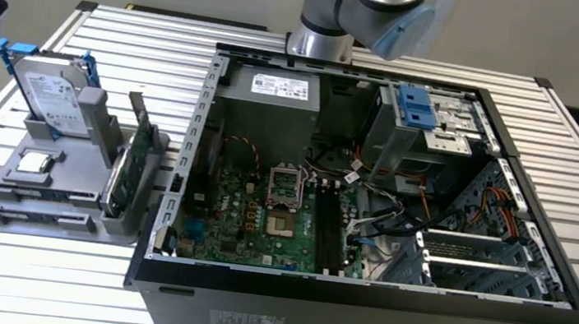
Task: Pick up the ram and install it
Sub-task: 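Reach for the ram, then pick up the ram and move it above insertion slot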
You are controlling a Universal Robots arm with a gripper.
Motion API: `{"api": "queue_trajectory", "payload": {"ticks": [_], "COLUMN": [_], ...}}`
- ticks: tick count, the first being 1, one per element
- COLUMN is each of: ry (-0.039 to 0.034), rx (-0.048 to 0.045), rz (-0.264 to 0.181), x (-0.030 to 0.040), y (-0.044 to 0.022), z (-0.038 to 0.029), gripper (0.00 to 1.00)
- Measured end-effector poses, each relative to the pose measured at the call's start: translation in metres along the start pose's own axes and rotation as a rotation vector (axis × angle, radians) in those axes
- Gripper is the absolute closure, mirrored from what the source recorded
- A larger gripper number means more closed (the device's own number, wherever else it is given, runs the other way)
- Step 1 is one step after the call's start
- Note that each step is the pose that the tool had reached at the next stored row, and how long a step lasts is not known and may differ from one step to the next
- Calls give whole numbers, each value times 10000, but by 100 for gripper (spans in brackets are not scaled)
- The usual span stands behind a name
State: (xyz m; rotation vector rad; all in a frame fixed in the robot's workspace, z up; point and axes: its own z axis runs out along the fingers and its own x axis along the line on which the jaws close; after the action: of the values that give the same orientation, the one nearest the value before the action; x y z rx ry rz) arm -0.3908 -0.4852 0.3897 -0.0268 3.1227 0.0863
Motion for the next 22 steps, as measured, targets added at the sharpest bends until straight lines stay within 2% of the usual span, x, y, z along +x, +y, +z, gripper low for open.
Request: {"api": "queue_trajectory", "payload": {"ticks": [14, 22], "ry": [2, 18], "rx": [0, -1], "rz": [0, 1], "x": [2, 1], "y": [-90, -96], "z": [-5, -5], "gripper": [100, 100]}}
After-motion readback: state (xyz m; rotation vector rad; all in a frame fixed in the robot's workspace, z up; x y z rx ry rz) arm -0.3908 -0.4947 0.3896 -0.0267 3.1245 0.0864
